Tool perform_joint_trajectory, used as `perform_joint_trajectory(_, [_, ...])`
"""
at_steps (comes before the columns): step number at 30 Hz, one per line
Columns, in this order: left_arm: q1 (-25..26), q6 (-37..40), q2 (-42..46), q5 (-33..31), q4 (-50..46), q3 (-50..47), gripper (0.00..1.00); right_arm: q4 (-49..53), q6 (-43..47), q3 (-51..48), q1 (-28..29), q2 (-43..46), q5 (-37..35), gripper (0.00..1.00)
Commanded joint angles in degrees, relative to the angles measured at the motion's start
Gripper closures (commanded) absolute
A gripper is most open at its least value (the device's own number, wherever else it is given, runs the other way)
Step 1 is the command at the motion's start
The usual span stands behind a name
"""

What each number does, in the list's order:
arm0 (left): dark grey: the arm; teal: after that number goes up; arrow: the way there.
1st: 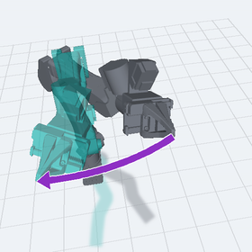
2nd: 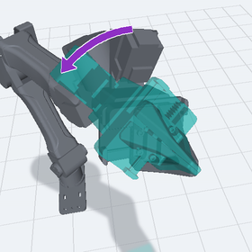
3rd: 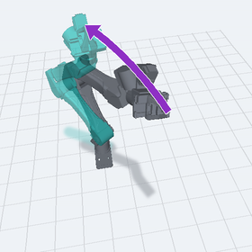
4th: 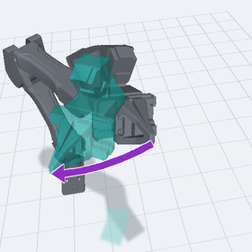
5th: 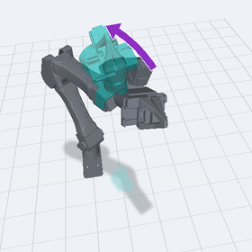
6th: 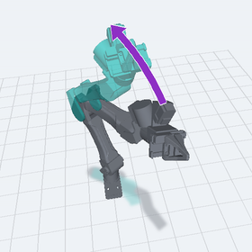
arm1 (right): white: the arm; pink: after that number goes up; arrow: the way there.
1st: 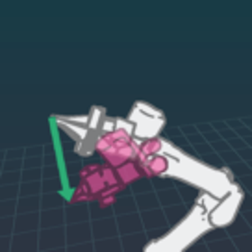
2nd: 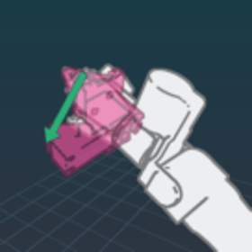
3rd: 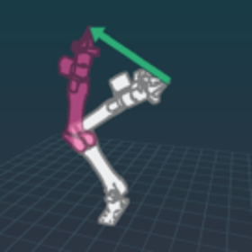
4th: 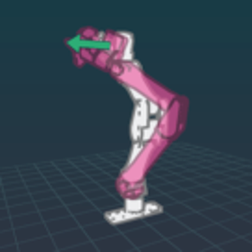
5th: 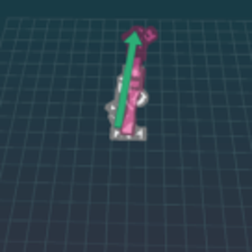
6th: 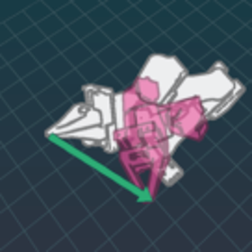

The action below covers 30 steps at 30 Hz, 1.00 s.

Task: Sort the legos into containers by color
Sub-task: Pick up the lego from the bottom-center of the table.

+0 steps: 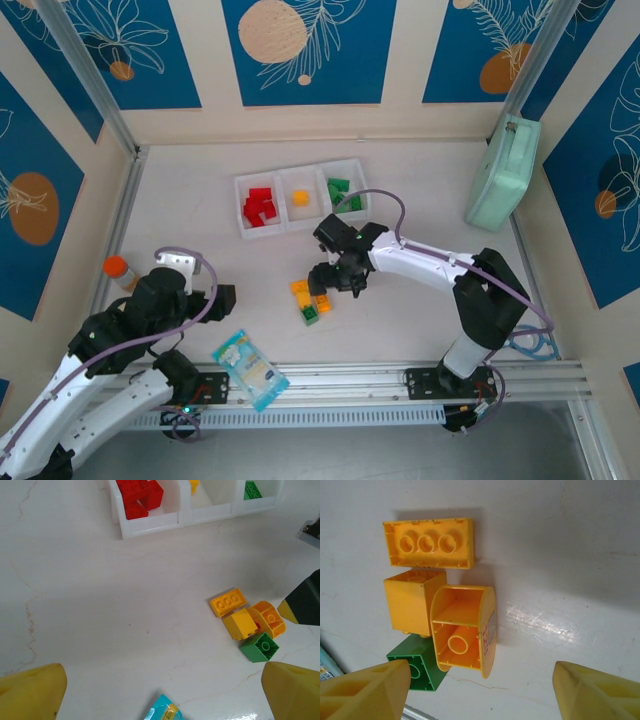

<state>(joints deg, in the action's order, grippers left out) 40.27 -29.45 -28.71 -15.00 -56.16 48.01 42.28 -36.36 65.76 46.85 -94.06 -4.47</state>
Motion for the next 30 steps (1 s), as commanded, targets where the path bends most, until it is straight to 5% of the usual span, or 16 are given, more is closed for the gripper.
perform_joint_trajectory(1, [0.07, 1.13, -0.33, 0.82, 0.68, -0.37, 0.00, -1.21, -0.87, -0.40, 0.47, -0.77, 0.87, 0.26])
perform_joint_trajectory(13, [-0.01, 4.41, 0.44, 11.51, 4.37, -1.68, 0.01, -1.41, 0.45, 2.22, 2.27, -6.74, 3.25, 0.31])
perform_joint_trajectory(30, [0.15, 4.79, -0.59, 13.33, 4.66, -1.78, 0.01, 3.33, 1.70, 4.81, 3.25, -11.43, -2.55, 0.51])
